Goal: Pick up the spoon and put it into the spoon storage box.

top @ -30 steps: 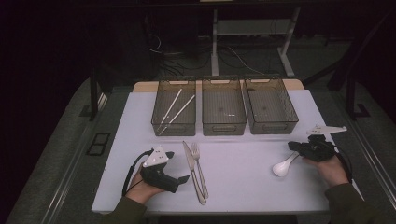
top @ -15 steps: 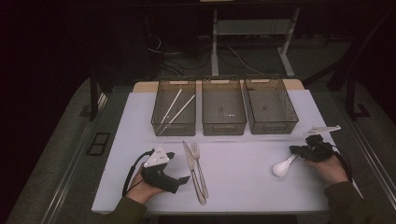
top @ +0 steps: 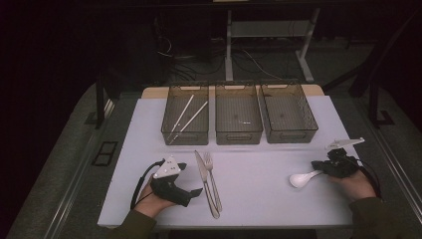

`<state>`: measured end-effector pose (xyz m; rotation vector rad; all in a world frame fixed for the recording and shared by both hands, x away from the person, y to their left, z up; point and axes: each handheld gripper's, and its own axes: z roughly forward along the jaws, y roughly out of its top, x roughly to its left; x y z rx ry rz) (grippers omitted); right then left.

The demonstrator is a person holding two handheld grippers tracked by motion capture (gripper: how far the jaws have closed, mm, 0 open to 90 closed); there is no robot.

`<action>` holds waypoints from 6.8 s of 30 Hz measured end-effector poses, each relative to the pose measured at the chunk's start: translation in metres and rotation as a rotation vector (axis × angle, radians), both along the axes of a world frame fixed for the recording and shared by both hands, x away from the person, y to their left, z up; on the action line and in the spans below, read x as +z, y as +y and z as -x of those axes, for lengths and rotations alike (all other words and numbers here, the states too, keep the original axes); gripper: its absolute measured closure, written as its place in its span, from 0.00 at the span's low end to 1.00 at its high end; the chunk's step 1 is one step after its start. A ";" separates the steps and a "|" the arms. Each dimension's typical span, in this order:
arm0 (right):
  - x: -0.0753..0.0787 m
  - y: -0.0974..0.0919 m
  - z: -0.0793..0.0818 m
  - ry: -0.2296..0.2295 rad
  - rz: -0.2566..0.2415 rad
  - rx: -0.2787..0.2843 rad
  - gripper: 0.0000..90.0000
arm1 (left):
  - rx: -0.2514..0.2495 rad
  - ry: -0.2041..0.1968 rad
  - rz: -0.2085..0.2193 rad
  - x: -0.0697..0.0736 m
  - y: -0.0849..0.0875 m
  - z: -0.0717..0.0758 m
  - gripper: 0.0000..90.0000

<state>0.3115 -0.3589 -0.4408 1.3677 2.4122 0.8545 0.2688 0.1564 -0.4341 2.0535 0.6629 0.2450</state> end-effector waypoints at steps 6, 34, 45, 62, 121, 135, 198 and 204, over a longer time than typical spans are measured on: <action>0.000 -0.001 0.010 0.010 -0.002 0.010 1.00 | -0.001 0.001 -0.001 0.000 0.000 0.000 0.00; 0.023 0.003 0.045 -0.138 -0.227 0.079 0.42 | -0.003 0.005 0.009 0.000 -0.002 0.001 0.00; 0.010 0.021 0.040 -0.088 -0.201 0.132 0.37 | -0.003 0.010 0.005 0.000 -0.003 0.001 0.00; -0.003 0.036 0.033 -0.043 -0.134 0.157 0.37 | -0.001 0.014 -0.003 -0.001 -0.004 0.000 0.00; 0.002 0.039 0.044 -0.042 -0.011 0.384 0.88 | -0.022 0.014 -0.005 -0.001 -0.005 0.001 0.00; 0.014 0.036 0.040 -0.076 -0.028 0.340 0.89 | -0.035 -0.001 -0.010 -0.002 -0.005 0.001 0.00; 0.095 0.133 -0.062 -0.189 -0.106 0.340 0.89 | -0.051 -0.011 0.004 -0.001 -0.008 0.003 0.00; 0.103 0.144 -0.080 -0.194 -0.108 0.333 0.89 | -0.054 -0.007 0.006 0.000 -0.008 0.003 0.00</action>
